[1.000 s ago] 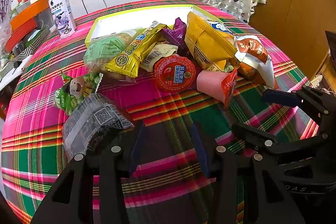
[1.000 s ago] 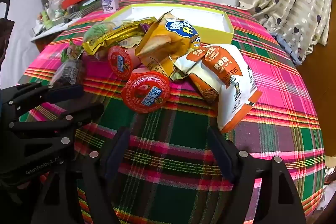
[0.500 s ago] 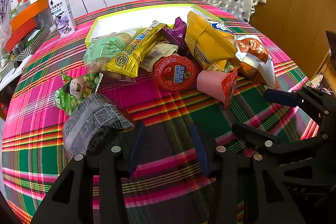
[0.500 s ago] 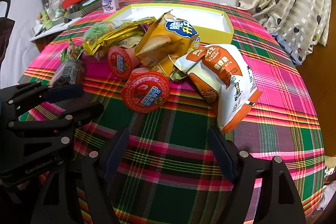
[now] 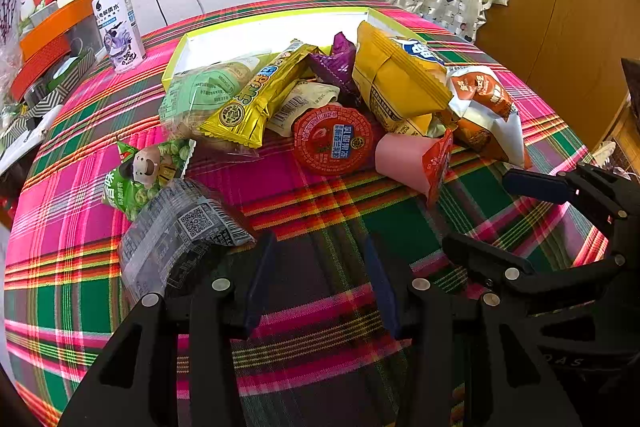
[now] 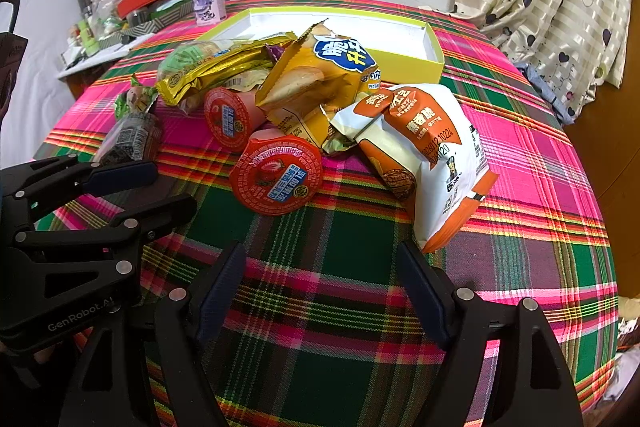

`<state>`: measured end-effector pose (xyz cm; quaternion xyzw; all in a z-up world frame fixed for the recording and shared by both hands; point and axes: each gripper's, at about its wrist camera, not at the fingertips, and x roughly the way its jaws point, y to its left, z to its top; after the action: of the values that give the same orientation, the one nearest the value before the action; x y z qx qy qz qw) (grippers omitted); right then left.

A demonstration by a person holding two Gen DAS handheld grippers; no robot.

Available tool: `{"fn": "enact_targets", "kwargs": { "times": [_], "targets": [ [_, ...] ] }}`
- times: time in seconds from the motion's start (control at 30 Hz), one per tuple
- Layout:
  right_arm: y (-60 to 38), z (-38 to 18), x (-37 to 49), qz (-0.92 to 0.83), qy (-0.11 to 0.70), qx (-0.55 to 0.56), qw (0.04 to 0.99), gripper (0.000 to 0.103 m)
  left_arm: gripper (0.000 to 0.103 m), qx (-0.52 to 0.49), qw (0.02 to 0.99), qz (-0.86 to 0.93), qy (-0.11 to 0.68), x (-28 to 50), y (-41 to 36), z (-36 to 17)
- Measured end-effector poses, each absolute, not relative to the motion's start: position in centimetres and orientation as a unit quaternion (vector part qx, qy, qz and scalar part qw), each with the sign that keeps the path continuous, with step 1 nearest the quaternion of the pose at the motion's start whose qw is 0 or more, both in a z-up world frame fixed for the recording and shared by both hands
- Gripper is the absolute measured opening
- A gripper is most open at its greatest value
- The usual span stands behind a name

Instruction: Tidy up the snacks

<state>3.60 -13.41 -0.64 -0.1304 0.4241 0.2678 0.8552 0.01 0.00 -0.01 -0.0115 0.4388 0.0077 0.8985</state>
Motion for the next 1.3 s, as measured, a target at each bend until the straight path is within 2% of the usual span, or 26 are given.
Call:
{"fn": "enact_targets", "kwargs": {
  "times": [1.3],
  "targets": [
    [-13.44,-0.69,3.72,0.268,0.424,-0.131,0.855,0.080,0.046,-0.006,0.898,0.007,0.440,-0.21,0.12,-0.12]
  ]
}}
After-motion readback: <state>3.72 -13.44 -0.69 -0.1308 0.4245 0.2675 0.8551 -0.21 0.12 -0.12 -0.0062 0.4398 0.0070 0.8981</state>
